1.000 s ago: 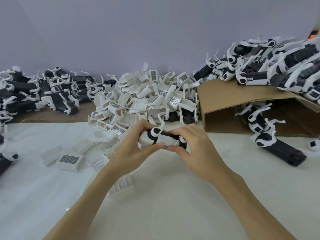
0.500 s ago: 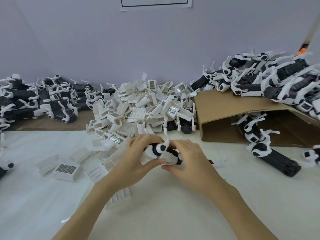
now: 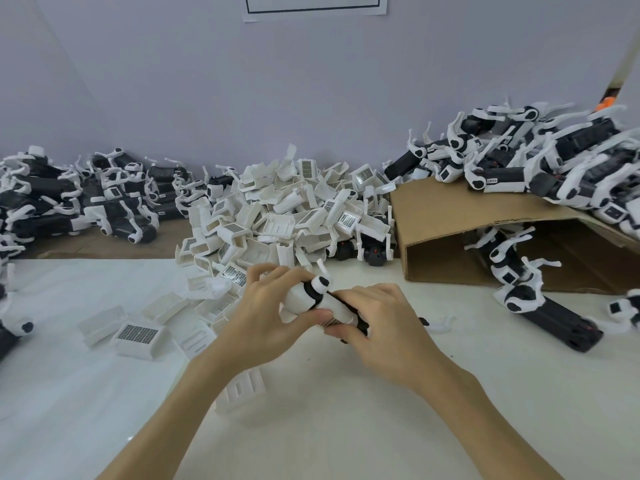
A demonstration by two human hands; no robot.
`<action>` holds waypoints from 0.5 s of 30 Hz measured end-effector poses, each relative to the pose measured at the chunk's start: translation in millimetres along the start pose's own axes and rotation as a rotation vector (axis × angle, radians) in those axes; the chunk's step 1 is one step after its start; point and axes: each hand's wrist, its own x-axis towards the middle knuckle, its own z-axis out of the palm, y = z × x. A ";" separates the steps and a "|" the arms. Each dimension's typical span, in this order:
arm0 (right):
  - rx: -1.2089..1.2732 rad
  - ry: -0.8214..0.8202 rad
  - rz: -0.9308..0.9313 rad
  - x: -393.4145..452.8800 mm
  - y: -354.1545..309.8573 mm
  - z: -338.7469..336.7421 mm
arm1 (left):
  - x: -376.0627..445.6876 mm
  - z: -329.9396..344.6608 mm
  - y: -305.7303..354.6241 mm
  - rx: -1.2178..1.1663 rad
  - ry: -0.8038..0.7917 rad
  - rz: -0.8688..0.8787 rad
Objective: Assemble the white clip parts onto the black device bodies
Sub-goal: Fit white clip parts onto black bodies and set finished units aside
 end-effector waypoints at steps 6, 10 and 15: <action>0.200 -0.050 0.160 0.6 -8.8 2.2 | 3.3 -2.5 -5.4 -0.188 -0.120 -0.303; 0.204 -0.072 0.200 0.4 -9.1 -0.4 | 1.6 -1.5 -5.1 -0.187 -0.153 -0.298; 0.348 0.003 0.228 -1.3 -6.8 0.0 | 3.2 -6.0 -9.6 -0.329 -0.126 -0.327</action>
